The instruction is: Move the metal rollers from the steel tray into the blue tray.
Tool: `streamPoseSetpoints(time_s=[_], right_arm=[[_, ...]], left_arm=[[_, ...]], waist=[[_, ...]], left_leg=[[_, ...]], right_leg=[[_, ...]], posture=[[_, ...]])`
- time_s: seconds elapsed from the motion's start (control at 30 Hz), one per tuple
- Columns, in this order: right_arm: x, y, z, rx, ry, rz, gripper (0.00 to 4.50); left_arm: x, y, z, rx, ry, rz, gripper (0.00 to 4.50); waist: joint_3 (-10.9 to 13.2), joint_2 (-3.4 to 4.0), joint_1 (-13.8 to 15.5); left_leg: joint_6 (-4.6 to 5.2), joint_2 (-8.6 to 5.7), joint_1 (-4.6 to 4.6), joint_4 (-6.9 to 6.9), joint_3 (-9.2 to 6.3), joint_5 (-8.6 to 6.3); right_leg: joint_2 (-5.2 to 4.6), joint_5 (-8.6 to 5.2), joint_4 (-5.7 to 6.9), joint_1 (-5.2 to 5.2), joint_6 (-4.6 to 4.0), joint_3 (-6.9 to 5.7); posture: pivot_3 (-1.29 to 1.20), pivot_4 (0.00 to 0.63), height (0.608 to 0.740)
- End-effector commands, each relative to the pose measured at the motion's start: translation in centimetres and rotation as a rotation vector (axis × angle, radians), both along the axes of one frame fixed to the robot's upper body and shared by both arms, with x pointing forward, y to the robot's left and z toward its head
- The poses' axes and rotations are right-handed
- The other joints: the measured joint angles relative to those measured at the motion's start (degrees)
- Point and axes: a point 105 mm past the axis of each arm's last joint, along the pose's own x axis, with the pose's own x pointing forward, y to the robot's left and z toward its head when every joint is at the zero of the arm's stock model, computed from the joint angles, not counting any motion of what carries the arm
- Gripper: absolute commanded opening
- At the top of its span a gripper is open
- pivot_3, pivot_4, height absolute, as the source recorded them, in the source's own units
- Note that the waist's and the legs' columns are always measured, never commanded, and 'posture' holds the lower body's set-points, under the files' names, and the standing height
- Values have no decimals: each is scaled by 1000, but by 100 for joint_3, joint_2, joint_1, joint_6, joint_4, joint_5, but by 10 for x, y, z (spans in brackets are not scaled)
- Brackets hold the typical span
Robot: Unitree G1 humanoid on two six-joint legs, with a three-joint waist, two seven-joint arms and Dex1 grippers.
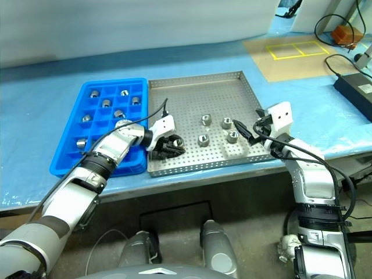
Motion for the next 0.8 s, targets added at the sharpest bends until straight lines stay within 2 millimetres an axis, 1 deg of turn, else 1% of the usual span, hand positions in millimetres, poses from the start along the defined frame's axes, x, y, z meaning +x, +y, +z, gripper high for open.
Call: streamPoseSetpoints(time_s=[0.03, 0.13, 0.2, 0.23, 0.3, 0.43, 0.53, 0.6, 0.73, 0.8], right_arm=[[-4, 2, 17, 5, -59, 17, 4500], [-3, 3, 16, 11, -54, 31, 4500], [1, 12, 15, 17, -48, 69, 4500], [3, 17, 15, 20, -47, 90, 4500], [7, 26, 17, 24, -47, 129, 4500], [18, 47, 21, 29, -51, 217, 4500], [24, 66, 22, 31, -45, 297, 4500], [25, 72, 22, 31, -43, 328, 4500], [29, 84, 23, 28, -37, 389, 4500], [29, 94, 23, 27, -36, 429, 4500]], left_arm=[[9, -4, 21, -104, -58, 44, 1775], [29, 0, 44, -225, -104, 201, 1775], [45, 11, 63, -304, -180, 337, 1775], [50, 17, 71, -338, -213, 390, 1775], [56, 30, 82, -382, -266, 479, 1775], [55, 62, 95, -457, -381, 642, 1775], [49, 94, 95, -502, -451, 831, 1775], [45, 105, 95, -507, -481, 900, 1775], [35, 133, 93, -492, -537, 1051, 1775], [28, 148, 90, -486, -538, 1118, 1775]], waist=[[0, 0, 5], [0, 0, 22], [0, 0, 38], [1, -1, 33], [0, 0, 27], [0, 1, 97], [0, 1, 240], [0, 2, 396], [1, 3, 715], [1, 2, 855]], left_leg=[[1, 0, -1, 0, 0, 0], [5, 0, -9, 2, 0, 0], [21, 0, -14, 4, -2, 7], [21, 0, -14, 5, -3, 7], [22, 1, -12, 8, -12, 7], [22, 4, -12, 3, -16, 8], [22, 7, -18, 1, -21, 8], [23, 10, -23, -2, -21, 7], [21, 16, -25, -2, -20, 8], [20, 21, -25, -2, -19, 8]], right_leg=[[0, 0, 0, 0, 0, 0], [-1, 0, -2, -2, 0, -6], [-2, 0, -2, -2, 0, -10], [-2, 0, -2, -3, 0, -11], [-1, 1, 1, -5, 0, -11], [0, 1, 2, -6, -1, -20], [-1, 1, 1, -12, -1, -22], [-1, 1, 3, -20, -1, -23], [-7, 0, 6, -22, -2, -26], [-16, 0, 8, -22, -2, -25]], posture=[[-568, 150, 740], [-503, 150, 740], [-456, 150, 740], [-430, 150, 740], [-382, 150, 740], [-299, 150, 740], [-213, 150, 740], [-166, 150, 740], [-97, 150, 740], [-57, 150, 740]])
